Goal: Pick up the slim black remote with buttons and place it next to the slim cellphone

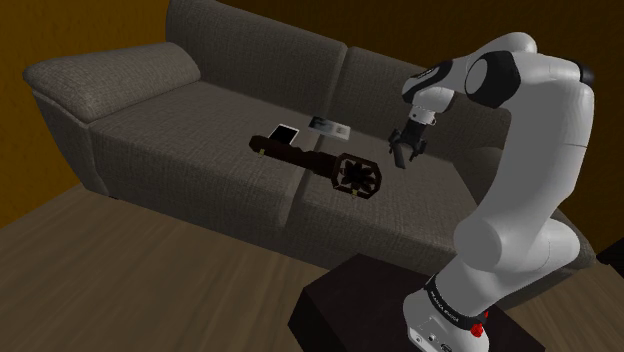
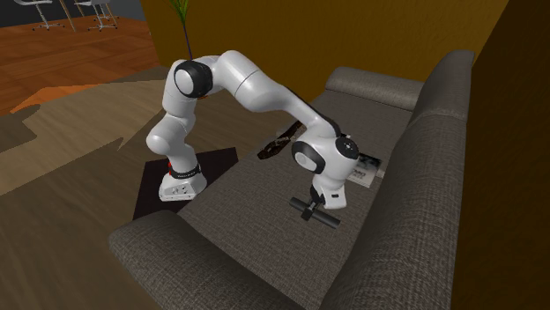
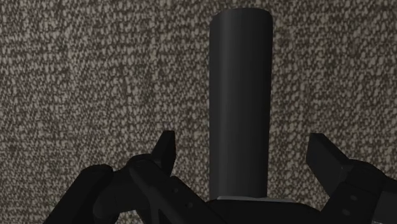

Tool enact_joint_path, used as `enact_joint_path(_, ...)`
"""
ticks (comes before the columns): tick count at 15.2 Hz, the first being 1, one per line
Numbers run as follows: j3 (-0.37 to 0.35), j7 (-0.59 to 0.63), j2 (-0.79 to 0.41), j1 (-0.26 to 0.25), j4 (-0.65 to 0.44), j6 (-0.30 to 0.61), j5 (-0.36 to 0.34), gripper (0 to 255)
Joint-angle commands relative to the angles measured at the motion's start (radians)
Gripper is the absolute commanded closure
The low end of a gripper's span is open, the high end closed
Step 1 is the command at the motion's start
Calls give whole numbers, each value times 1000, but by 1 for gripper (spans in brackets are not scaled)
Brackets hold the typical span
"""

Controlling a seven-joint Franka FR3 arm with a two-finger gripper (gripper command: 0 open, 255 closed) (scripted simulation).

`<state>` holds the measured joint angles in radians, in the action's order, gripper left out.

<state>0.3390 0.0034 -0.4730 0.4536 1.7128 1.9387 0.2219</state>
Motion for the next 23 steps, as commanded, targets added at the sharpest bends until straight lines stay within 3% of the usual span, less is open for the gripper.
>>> enact_joint_path(1, -1, 0, -1, -1, 7, 9, 1, 0)
enact_joint_path(7, -1, 0, -1, -1, 7, 9, 1, 0)
enact_joint_path(8, -1, 0, -1, -1, 7, 9, 1, 255)
enact_joint_path(17, -1, 0, -1, -1, 7, 9, 1, 255)
enact_joint_path(23, 7, 12, 36, -5, -22, -55, -14, 255)
